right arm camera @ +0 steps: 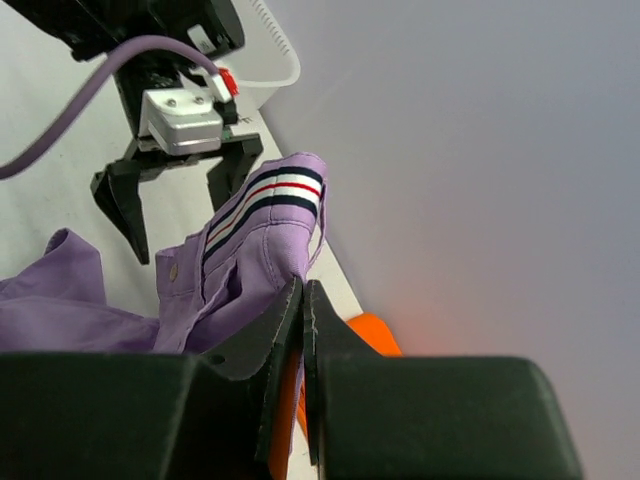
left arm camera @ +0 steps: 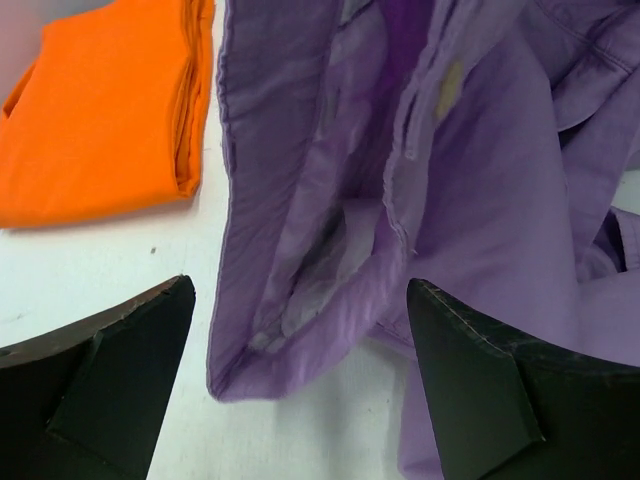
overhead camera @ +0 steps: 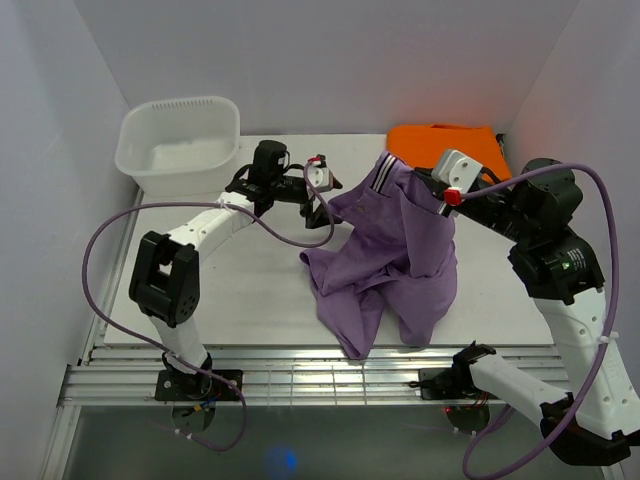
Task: Fold and stack the trousers
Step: Flatten the trousers out
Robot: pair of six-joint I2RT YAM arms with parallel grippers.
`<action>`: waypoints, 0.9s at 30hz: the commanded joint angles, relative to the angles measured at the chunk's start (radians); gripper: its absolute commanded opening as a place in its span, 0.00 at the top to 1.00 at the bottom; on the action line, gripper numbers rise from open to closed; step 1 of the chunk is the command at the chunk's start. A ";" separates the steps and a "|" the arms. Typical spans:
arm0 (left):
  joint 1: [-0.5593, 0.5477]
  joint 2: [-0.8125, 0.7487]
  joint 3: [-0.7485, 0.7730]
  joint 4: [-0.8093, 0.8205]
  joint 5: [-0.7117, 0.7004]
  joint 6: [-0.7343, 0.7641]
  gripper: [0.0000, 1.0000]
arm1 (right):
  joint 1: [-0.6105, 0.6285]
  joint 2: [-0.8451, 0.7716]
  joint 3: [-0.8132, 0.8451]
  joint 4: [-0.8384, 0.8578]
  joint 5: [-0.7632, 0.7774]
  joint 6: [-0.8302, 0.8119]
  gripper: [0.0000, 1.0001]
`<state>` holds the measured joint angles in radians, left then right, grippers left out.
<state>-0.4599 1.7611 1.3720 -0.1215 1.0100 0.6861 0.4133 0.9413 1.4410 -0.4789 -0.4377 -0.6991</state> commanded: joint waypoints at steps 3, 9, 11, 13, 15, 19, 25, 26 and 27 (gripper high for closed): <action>-0.052 0.089 0.111 -0.069 0.070 0.066 0.02 | -0.002 -0.041 0.033 0.039 -0.038 -0.034 0.92; -0.091 0.152 0.213 -0.124 0.026 0.018 0.30 | -0.004 -0.075 -0.034 0.149 0.088 -0.051 0.92; -0.089 0.140 0.235 -0.157 -0.008 -0.031 0.60 | -0.002 -0.090 -0.076 0.257 0.253 -0.050 0.92; -0.085 0.085 0.239 -0.187 -0.027 -0.046 0.87 | -0.004 -0.085 -0.128 0.334 0.496 -0.068 0.92; -0.086 0.028 0.213 -0.146 -0.050 -0.179 1.00 | -0.028 -0.082 -0.163 0.449 0.592 -0.089 0.92; -0.146 -0.045 0.323 -0.125 -0.224 -0.509 1.00 | -0.106 -0.084 -0.273 0.690 0.680 -0.128 0.92; -0.180 -0.121 0.391 -0.248 -0.339 -0.896 1.00 | -0.240 0.092 -0.159 0.786 0.582 -0.054 0.92; -0.178 -0.149 0.362 -0.257 -0.365 -0.922 1.00 | -0.240 0.123 -0.124 0.781 0.562 -0.048 0.92; -0.178 -0.217 0.295 -0.262 -0.378 -0.944 1.00 | -0.238 0.175 -0.104 0.780 0.527 -0.030 0.92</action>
<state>-0.6510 1.7031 1.7458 -0.3233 0.7197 -0.0265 0.1783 1.0389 1.2396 0.1371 0.1406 -0.7689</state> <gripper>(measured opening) 0.055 0.078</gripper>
